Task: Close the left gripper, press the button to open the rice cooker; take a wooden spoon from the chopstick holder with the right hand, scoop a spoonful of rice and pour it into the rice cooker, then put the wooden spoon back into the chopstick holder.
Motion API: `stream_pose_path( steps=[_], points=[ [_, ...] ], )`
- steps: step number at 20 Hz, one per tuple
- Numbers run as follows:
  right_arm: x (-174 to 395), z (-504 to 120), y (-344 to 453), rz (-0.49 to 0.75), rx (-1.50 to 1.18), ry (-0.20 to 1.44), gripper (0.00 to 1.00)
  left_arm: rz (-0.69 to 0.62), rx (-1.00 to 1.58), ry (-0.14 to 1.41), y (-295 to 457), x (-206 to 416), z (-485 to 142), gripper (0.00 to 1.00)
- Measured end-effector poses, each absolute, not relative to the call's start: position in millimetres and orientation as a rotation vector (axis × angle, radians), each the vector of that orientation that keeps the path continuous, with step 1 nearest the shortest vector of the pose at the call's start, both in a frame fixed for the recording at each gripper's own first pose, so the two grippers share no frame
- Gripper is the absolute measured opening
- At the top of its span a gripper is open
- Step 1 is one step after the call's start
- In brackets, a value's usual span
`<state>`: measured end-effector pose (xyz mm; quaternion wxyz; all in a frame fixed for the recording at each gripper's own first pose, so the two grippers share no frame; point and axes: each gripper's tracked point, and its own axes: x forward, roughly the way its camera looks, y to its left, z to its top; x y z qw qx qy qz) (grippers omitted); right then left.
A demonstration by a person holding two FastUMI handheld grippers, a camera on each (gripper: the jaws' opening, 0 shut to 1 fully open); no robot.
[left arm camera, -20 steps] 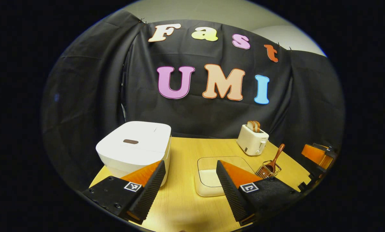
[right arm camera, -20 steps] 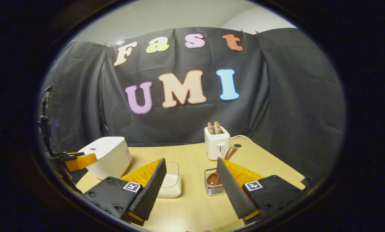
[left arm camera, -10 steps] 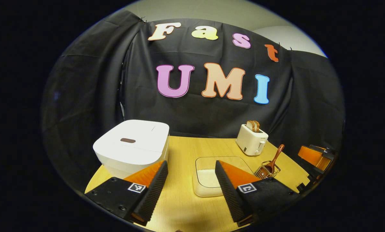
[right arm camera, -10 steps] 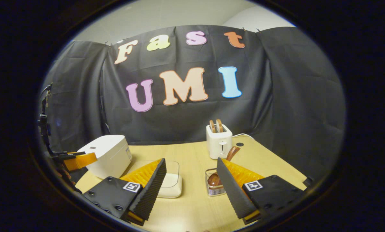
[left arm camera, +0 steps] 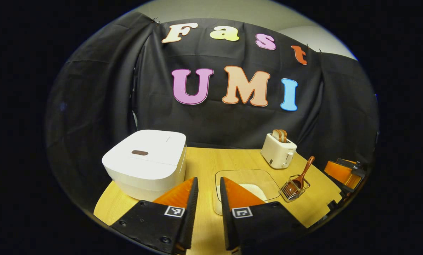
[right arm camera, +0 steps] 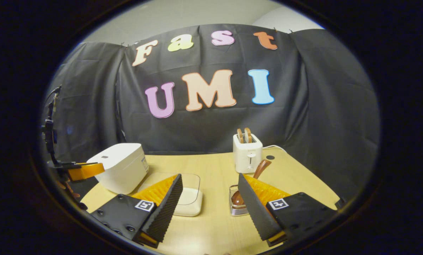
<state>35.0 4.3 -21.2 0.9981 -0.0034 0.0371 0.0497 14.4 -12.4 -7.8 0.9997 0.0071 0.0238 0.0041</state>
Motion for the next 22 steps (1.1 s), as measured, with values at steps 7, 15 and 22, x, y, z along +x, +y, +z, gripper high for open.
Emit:
stream_pose_path(
  steps=[7,15,22],
  points=[
    [51.6,-24.0,10.1,0.166,-0.004,0.09,1.0,0.096,0.018,0.07,6.6,16.5,-11.7,0.0],
    [65.1,-31.2,8.8,0.176,-0.014,0.118,1.0,0.213,-0.075,-0.006,75.3,35.2,14.4,0.0],
    [61.7,-38.6,16.2,0.005,0.004,0.115,1.0,0.194,-0.044,0.006,150.2,68.0,31.0,0.0]
  ],
)
